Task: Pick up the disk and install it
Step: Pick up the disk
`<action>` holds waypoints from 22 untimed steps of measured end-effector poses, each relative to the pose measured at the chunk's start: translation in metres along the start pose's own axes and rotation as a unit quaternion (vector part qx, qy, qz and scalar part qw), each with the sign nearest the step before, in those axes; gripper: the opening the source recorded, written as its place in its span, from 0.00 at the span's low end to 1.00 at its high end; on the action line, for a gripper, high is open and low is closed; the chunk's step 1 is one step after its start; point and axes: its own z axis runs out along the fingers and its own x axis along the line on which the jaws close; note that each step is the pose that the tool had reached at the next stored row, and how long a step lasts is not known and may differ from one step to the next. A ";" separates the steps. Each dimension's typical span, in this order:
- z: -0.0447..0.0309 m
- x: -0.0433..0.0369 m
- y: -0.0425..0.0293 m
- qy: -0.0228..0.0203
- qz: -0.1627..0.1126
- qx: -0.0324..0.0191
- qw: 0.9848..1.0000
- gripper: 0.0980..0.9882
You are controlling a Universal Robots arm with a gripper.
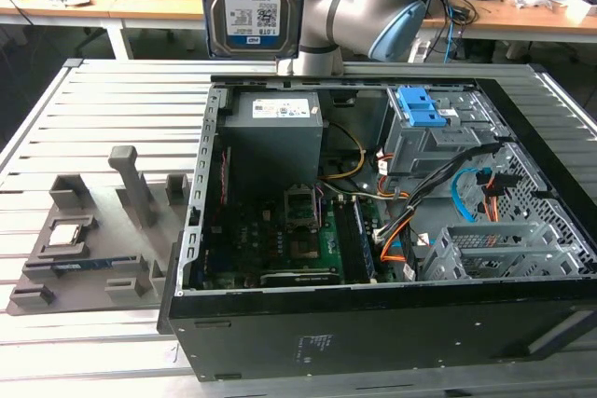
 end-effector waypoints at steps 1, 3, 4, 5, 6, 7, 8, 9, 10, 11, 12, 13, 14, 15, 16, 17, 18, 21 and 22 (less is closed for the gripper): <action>0.0024 0.0002 -0.0005 0.002 0.000 0.000 1.000 0.30; 0.0047 0.0004 -0.0010 0.004 0.000 0.000 1.000 0.30; 0.0054 0.0005 -0.0011 0.005 0.000 0.000 1.000 0.30; 0.0070 0.0006 -0.0015 0.005 0.000 0.000 1.000 0.30; 0.0076 0.0007 -0.0017 0.006 0.000 0.000 1.000 0.30; 0.0080 0.0007 -0.0020 0.006 0.000 0.000 1.000 0.30; 0.0085 0.0007 -0.0023 0.006 0.000 0.000 1.000 0.30; 0.0096 0.0008 -0.0027 0.007 0.000 0.000 1.000 0.30; 0.0103 0.0009 -0.0029 0.007 0.000 0.000 1.000 0.30; 0.0110 0.0009 -0.0031 0.007 0.000 0.000 1.000 0.30; 0.0118 0.0010 -0.0034 0.007 0.000 0.000 1.000 0.30; 0.0124 0.0011 -0.0036 0.007 0.000 0.000 1.000 0.30; 0.0134 0.0012 -0.0040 0.007 0.000 0.000 1.000 0.30; 0.0151 0.0013 -0.0049 0.008 0.000 0.000 1.000 0.30; 0.0165 0.0014 -0.0058 0.008 0.000 0.000 1.000 0.30; 0.0175 0.0015 -0.0076 0.009 0.000 0.000 1.000 0.30; 0.0177 0.0016 -0.0098 0.010 0.000 0.000 1.000 0.30; 0.0176 0.0017 -0.0158 0.012 0.000 0.000 1.000 0.30; 0.0175 0.0018 -0.0187 0.012 0.000 0.000 1.000 0.30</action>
